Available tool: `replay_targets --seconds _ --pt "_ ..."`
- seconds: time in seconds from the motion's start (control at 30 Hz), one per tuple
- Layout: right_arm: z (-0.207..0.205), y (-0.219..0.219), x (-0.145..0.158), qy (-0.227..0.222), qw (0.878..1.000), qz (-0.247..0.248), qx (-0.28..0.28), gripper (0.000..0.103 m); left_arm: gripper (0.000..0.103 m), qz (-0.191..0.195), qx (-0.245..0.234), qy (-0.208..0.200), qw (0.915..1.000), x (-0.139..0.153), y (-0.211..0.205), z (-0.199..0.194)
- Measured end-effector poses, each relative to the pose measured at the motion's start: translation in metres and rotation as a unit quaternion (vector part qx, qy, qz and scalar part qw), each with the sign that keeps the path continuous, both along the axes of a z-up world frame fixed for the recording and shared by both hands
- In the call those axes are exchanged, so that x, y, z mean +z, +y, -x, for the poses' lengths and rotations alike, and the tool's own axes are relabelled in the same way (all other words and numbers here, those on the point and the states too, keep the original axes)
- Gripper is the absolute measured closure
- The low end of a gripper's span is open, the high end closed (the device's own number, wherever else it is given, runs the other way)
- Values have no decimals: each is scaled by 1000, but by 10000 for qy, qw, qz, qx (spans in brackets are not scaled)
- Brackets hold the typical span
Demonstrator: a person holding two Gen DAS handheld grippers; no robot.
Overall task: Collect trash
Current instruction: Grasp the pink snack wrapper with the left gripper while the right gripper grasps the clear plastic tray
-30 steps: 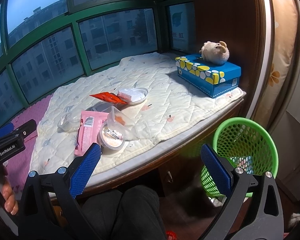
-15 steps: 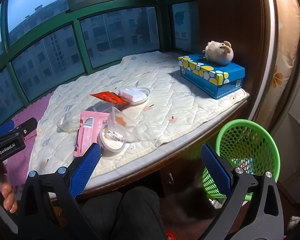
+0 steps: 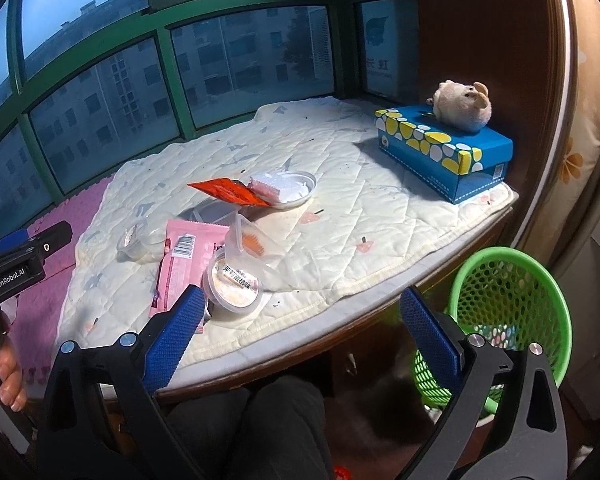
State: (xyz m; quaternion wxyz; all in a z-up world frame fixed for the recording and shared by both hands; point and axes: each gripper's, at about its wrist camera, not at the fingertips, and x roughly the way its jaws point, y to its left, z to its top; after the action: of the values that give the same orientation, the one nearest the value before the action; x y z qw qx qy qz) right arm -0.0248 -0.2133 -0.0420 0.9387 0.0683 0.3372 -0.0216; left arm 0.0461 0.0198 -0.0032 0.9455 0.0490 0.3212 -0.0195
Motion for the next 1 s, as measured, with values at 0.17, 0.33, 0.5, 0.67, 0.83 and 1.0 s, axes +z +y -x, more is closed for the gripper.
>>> replay_targets --seconds 0.17,0.33,0.5,0.67,0.83,1.0 --pt "-11 4 -4 71 9997 -118 177 7 7 34 48 50 10000 -3 7 -6" --pt "-19 6 -8 127 9996 -86 235 9 7 134 -32 162 9998 -10 9 -9" --pt "-21 3 -12 162 9996 -88 201 9 8 367 -375 398 9978 -21 2 -12" --pt "-23 -1 -18 229 9996 -64 162 9 9 533 -775 659 9934 -37 -12 -19" --pt "-27 -4 -24 297 9994 -80 181 9 29 750 -1013 1064 9863 -57 -23 -34" --pt "-30 -7 -29 362 9991 -105 212 9 42 880 -1295 1246 9798 -69 -34 -43"
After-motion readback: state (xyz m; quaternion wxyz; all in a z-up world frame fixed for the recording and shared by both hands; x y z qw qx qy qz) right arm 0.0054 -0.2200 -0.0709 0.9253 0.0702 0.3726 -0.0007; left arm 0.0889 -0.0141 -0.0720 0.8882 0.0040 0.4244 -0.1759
